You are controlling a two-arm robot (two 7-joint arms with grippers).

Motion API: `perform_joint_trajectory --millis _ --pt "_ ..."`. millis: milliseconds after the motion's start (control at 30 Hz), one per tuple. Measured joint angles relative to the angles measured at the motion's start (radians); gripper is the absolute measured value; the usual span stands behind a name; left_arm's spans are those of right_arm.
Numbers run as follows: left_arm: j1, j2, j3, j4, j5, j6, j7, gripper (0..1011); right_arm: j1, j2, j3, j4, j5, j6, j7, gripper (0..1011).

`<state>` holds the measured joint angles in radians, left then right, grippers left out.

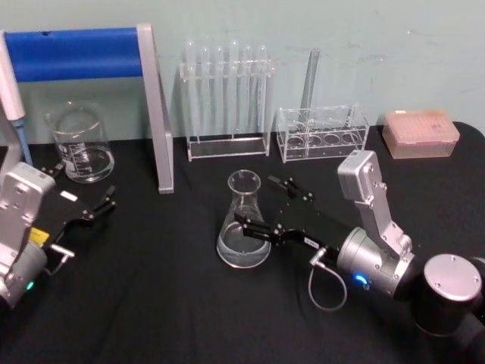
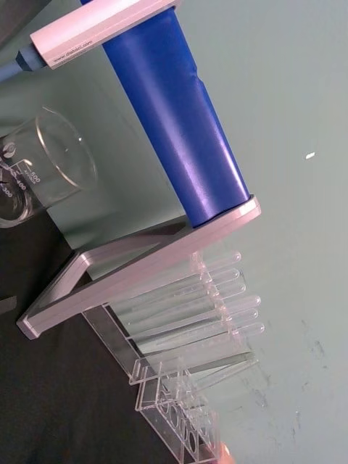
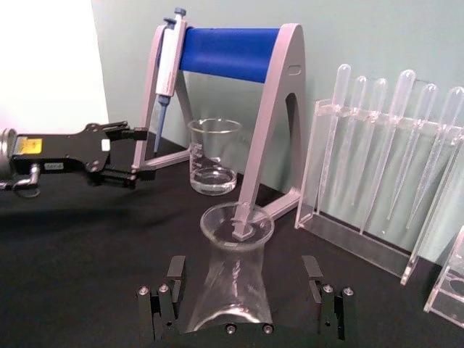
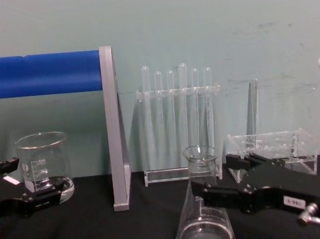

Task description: Grasp the erlenmeyer flask with one hand, shake it three times, then place it back.

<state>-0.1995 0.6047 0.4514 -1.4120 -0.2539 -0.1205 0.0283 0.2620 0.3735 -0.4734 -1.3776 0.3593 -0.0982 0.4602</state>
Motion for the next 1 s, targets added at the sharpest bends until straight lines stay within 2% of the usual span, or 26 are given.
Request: perform_joint_trajectory --millis 200,533,1000 --pt "0.000 0.000 0.000 0.000 0.000 0.000 0.000 1000 0.031 -0.033 0.008 0.041 -0.009 -0.003 0.014 1000" --pt "0.000 0.000 0.000 0.000 0.000 0.000 0.000 1001 0.061 -0.063 0.006 0.081 -0.023 -0.003 0.035 1000" --pt "0.000 0.000 0.000 0.000 0.000 0.000 0.000 1001 0.072 -0.081 0.002 0.100 -0.035 -0.002 0.039 1000"
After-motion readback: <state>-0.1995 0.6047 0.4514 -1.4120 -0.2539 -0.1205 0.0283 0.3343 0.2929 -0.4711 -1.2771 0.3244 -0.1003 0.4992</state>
